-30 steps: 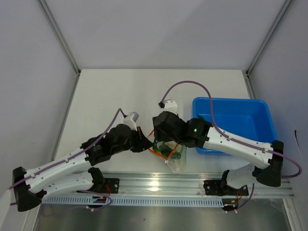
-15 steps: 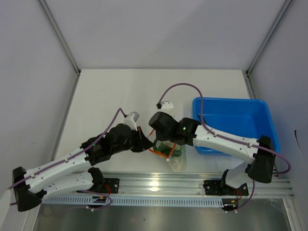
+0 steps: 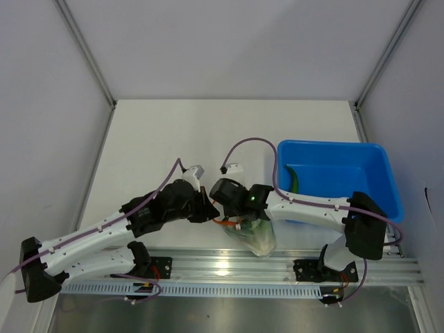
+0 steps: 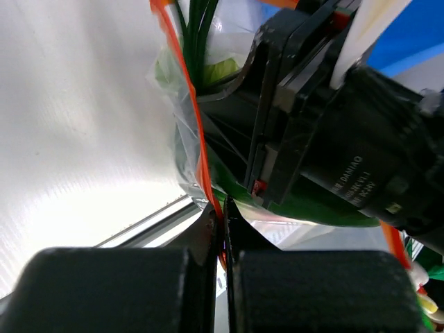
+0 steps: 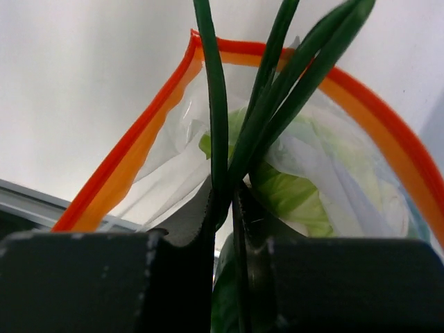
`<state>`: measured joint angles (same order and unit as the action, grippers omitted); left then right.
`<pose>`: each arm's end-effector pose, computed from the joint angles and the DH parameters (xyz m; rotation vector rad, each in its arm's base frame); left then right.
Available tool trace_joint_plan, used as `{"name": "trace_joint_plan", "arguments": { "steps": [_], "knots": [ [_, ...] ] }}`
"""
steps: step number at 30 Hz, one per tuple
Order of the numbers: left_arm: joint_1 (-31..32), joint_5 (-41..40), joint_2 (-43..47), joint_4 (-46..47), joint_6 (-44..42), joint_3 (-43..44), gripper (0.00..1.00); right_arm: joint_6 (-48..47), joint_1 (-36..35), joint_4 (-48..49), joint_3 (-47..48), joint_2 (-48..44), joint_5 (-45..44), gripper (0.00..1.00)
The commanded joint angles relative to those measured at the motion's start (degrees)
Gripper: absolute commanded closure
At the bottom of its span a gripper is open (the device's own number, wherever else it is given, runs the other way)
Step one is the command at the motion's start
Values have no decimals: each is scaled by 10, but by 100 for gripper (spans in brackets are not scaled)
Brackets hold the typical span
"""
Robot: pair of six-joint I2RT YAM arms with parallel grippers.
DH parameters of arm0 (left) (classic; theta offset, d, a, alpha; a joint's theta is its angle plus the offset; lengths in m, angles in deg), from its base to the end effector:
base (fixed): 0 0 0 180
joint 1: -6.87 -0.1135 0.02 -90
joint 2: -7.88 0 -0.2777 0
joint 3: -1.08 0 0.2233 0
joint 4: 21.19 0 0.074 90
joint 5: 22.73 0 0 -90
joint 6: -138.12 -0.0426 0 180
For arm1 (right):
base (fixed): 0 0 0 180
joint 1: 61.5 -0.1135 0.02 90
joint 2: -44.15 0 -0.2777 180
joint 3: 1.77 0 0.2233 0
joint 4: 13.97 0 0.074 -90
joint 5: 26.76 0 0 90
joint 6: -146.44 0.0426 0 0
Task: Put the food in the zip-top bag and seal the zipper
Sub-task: Adjust the fake vegetable in the zipper food storage bag, then pick up the fake vegetable from the bin.
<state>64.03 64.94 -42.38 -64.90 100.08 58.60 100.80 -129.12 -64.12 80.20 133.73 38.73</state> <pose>0.0870 -0.1316 0.2860 0.0842 2.3968 -0.9576 0.1304 0.2702 0.2662 -0.3456 2.4471 0.2912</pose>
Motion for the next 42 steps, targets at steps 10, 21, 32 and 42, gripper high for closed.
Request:
{"name": "trace_joint_plan", "arguments": {
  "steps": [10,21,32,42],
  "knots": [
    [-1,-19,12,40,-12,39,99,-52,-26,-87,31,-92,14,40],
    [-1,-20,2,42,-17,49,99,-72,-37,-118,109,-195,46,24],
    [-1,-23,10,38,-20,51,99,-59,50,-259,131,-241,-41,25],
    [-1,-15,16,44,-23,42,99,-159,451,-170,13,-264,87,20]
  ]
}}
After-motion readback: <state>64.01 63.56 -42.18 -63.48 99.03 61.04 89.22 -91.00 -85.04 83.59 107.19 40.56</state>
